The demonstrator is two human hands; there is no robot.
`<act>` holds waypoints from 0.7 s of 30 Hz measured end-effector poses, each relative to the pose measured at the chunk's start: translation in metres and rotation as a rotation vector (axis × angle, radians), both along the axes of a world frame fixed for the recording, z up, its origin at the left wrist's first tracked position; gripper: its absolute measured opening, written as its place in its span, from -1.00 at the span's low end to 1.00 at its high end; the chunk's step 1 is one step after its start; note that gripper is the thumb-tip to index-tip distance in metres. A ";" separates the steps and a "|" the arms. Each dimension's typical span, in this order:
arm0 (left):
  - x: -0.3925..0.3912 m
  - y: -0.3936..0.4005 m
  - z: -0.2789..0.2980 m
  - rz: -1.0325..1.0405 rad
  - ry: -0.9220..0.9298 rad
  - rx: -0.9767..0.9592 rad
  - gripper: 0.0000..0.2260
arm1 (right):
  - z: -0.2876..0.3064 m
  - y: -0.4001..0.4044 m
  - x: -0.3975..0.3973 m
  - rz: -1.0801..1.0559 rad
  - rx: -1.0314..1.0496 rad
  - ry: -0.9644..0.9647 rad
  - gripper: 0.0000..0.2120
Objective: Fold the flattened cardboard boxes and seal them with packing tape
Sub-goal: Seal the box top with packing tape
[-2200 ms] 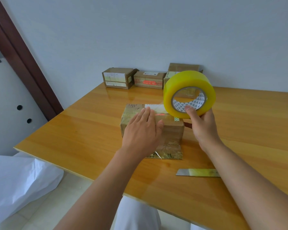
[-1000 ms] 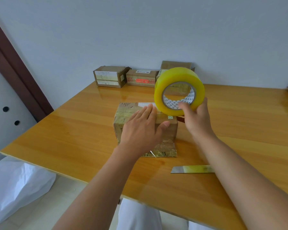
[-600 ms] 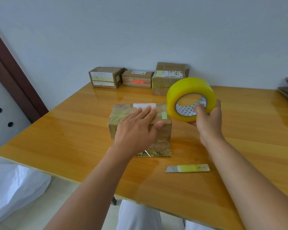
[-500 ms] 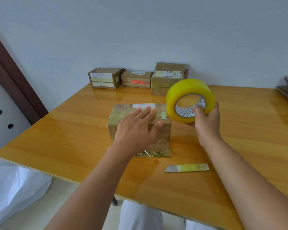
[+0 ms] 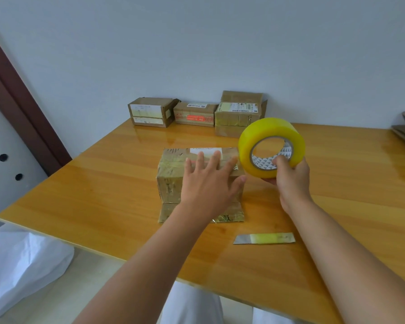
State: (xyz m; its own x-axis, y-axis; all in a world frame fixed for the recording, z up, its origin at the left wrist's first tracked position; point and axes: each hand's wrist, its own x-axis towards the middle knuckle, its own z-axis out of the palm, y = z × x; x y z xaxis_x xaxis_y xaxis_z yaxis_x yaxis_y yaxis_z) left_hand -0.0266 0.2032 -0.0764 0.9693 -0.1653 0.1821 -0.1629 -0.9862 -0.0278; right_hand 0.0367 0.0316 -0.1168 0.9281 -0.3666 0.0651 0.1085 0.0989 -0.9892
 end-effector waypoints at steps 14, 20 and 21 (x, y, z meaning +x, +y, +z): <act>0.011 0.025 -0.005 -0.084 -0.119 -0.052 -0.42 | -0.011 0.010 0.003 0.323 0.098 0.001 -0.44; 0.016 0.022 -0.007 -0.104 -0.061 -0.051 -0.44 | -0.009 0.009 0.004 0.343 0.165 0.030 -0.44; 0.017 0.022 -0.006 -0.100 -0.057 -0.061 -0.44 | -0.009 0.010 0.004 0.342 0.170 0.032 -0.46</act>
